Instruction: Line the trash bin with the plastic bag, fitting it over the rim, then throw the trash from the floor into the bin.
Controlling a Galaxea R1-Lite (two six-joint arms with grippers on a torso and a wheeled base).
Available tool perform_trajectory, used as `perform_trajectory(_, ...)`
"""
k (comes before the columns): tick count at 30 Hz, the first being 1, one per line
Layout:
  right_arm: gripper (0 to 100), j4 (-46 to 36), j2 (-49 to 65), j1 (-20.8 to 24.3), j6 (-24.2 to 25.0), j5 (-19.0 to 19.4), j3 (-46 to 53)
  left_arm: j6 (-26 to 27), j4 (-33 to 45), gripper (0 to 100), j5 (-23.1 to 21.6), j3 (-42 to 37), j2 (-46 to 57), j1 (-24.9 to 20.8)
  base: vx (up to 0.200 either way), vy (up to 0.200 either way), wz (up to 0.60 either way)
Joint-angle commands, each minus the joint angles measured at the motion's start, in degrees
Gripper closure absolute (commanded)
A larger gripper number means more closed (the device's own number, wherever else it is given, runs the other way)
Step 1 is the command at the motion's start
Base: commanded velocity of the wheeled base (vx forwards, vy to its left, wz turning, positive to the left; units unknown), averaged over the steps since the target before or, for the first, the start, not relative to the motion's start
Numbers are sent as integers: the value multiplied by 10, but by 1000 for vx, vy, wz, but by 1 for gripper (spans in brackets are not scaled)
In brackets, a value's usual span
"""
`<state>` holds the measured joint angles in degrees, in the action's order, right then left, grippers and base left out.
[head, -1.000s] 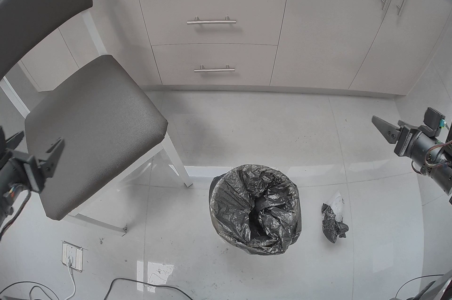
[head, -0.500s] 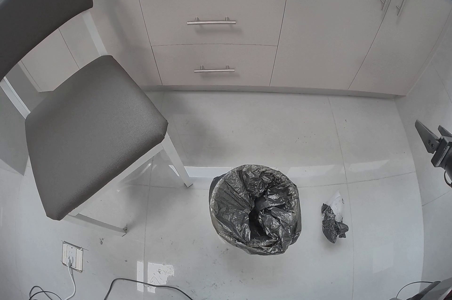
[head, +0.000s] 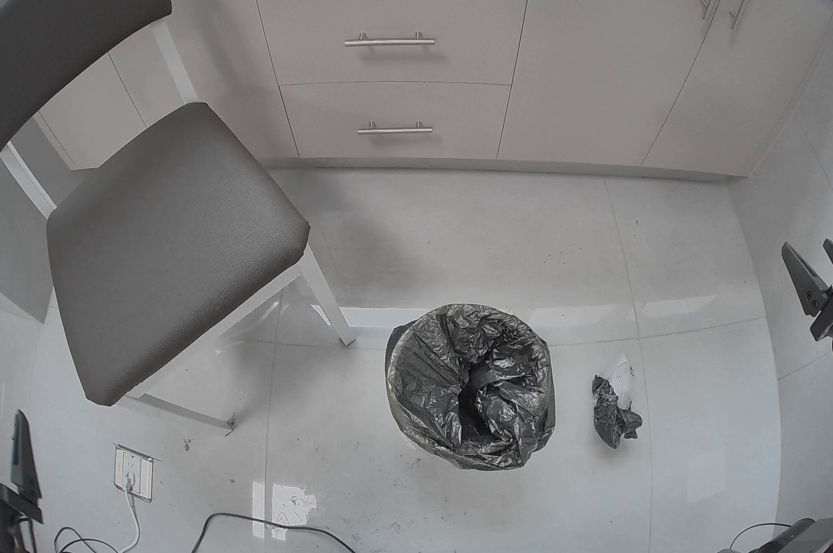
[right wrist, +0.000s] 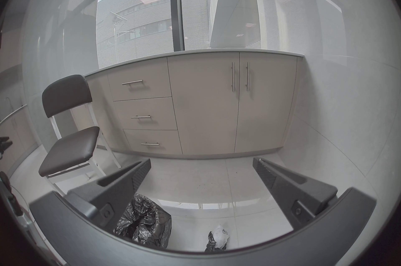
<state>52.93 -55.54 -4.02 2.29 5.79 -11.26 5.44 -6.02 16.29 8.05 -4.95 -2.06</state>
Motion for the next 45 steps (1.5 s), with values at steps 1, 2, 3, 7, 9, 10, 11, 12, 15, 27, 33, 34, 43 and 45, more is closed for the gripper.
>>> perform_trajectory(1, 0, 5, -61, -1, -10, 2, -22, -17, -14, 0, -41, -80, 5, -3, 0, 0, 0)
perform_trajectory(2, 0, 5, -75, -3, -8, 2, -27, -27, 0, 0, -46, -80, 5, -3, 0, 0, 0)
perform_trajectory(3, 0, 6, -97, -6, -4, 2, -35, -41, 15, 0, -58, -80, 6, -3, 0, 0, 0)
perform_trajectory(7, 0, 49, -191, -6, -2, 1, -51, -70, 24, 0, -118, -80, 6, 0, 0, 0, 0)
perform_trajectory(9, 0, 96, -238, -6, -3, 1, -50, -72, 28, 0, -129, -79, 6, 0, 0, 0, 0)
perform_trajectory(10, 0, 154, -287, -4, -7, 0, -48, -75, 36, 0, -140, -76, 7, 1, 0, 0, 0)
perform_trajectory(11, 0, 195, -326, -4, -11, -1, -49, -75, 45, 0, -147, -73, 8, 1, 0, 0, 0)
perform_trajectory(12, 0, 213, -344, -4, -12, -2, -50, -75, 50, 0, -149, -72, 9, 1, 0, 0, 0)
perform_trajectory(15, 0, 351, -482, -9, -29, -4, -56, -74, 69, 0, -136, -64, 10, 9, 0, 0, 0)
perform_trajectory(27, 0, 354, -847, -41, -20, -77, -325, -82, 71, 0, -143, -68, 8, 0, 0, 0, 0)
perform_trajectory(33, 0, 188, -920, -32, -8, -97, -490, -83, 71, 0, -144, -68, 8, -1, 0, 0, 0)
perform_trajectory(34, 0, 165, -927, -30, -5, -100, -514, -83, 71, 0, -144, -68, 8, -1, 0, 0, 0)
perform_trajectory(43, 0, -129, -1023, -13, 34, -135, -821, -83, 71, 0, -145, -68, 7, -2, 0, 0, 0)
perform_trajectory(45, 0, -187, -1056, -1, 33, -170, -905, -83, 71, 0, -145, -68, 7, -2, 0, 0, 0)
